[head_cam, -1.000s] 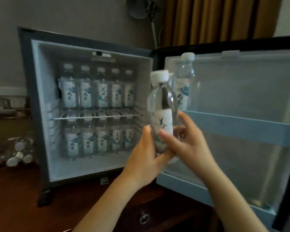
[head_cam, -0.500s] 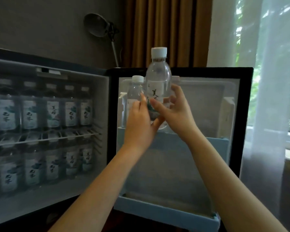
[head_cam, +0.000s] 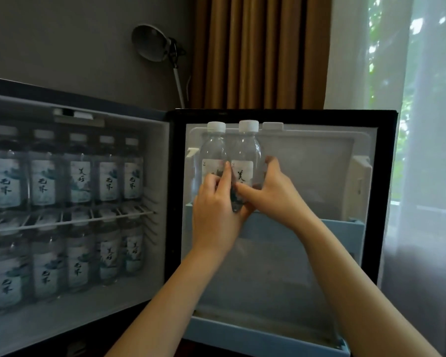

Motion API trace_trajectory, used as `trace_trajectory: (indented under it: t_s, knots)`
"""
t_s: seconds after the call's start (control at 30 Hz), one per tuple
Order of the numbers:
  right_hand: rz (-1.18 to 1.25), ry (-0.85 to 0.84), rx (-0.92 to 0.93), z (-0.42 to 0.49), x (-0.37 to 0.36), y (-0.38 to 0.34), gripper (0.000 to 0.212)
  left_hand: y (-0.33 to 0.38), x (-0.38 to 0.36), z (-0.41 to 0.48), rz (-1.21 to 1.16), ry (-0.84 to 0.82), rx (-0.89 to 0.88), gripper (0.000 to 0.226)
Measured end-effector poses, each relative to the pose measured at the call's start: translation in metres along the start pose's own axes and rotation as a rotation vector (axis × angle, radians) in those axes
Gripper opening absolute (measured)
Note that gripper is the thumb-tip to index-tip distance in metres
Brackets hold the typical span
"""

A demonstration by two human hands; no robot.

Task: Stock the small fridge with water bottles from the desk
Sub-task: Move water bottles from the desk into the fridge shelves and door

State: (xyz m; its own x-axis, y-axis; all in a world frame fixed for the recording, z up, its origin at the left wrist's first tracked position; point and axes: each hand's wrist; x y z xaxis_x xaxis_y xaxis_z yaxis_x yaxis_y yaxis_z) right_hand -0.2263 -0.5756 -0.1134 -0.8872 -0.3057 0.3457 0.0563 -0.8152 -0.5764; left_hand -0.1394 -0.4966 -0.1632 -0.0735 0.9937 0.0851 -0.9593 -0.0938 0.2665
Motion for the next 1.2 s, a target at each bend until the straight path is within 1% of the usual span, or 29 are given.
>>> trace_trajectory:
  t_s: [0.07,0.2,0.23,0.3,0.4,0.47,0.53,0.6,0.67,0.73,0.77,0.8,0.87,0.93,1.07,1.2]
  knots:
    - [-0.056,0.016,-0.025,0.000,-0.001,-0.002,0.063,-0.001,-0.001,-0.002,-0.016,0.009,-0.001,0.078]
    - [-0.154,0.048,-0.055,-0.001,-0.004,-0.002,0.052,0.000,-0.001,-0.002,-0.024,0.015,0.030,0.073]
    - [-0.179,0.060,-0.064,-0.001,-0.005,-0.003,0.052,0.001,-0.001,-0.002,-0.025,0.015,0.035,0.072]
    - [-0.203,0.071,-0.076,-0.003,-0.006,-0.005,0.063,0.002,0.000,-0.002,-0.030,0.010,0.045,0.070]
    - [-0.178,0.058,-0.106,-0.005,-0.006,-0.009,0.089,0.001,0.004,-0.003,-0.045,0.011,0.071,0.071]
    - [-0.186,0.036,-0.120,-0.007,-0.005,-0.012,0.095,0.000,0.010,-0.004,-0.057,0.017,0.079,0.072]
    - [-0.235,0.030,-0.101,-0.010,-0.004,-0.015,0.095,-0.005,0.019,-0.007,-0.050,0.011,0.060,0.070]
    - [-0.306,0.109,-0.029,-0.015,-0.007,-0.018,0.093,-0.015,0.030,-0.011,-0.030,-0.002,0.063,0.066]
    - [-0.299,0.300,0.103,-0.023,-0.014,-0.022,0.086,-0.028,0.043,-0.013,0.005,0.001,0.089,0.062]
    - [-0.216,0.498,0.270,-0.031,-0.028,-0.030,0.069,-0.043,0.056,-0.016,0.043,0.016,0.138,0.059]
    - [-0.182,0.561,0.341,-0.033,-0.038,-0.033,0.061,-0.051,0.063,-0.018,0.060,0.023,0.167,0.057]
    - [-0.151,0.588,0.401,-0.036,-0.051,-0.035,0.053,-0.060,0.071,-0.020,0.073,0.026,0.193,0.055]
    - [-0.102,0.546,0.478,-0.041,-0.082,-0.039,0.041,-0.079,0.089,-0.029,0.116,0.015,0.238,0.052]
    - [-0.071,0.436,0.501,-0.049,-0.116,-0.044,0.035,-0.099,0.111,-0.041,0.187,-0.007,0.278,0.050]
    - [-0.058,0.226,0.489,-0.072,-0.184,-0.053,0.029,-0.136,0.168,-0.066,0.319,-0.036,0.352,0.048]
    - [-0.011,-0.001,0.486,-0.105,-0.250,-0.071,0.024,-0.172,0.235,-0.090,0.476,-0.028,0.480,0.044]
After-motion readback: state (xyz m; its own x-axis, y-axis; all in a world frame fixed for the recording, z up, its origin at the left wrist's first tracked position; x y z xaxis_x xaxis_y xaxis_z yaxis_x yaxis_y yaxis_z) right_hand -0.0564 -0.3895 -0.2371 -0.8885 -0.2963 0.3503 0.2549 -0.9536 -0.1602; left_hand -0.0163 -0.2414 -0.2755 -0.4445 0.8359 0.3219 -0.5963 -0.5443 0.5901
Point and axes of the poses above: each hand's wrist, its own z-axis towards the middle knuckle, its own x-axis out of the back of the hand, y = z × x, and after that the axes turned 9 degrees about y, right-handed
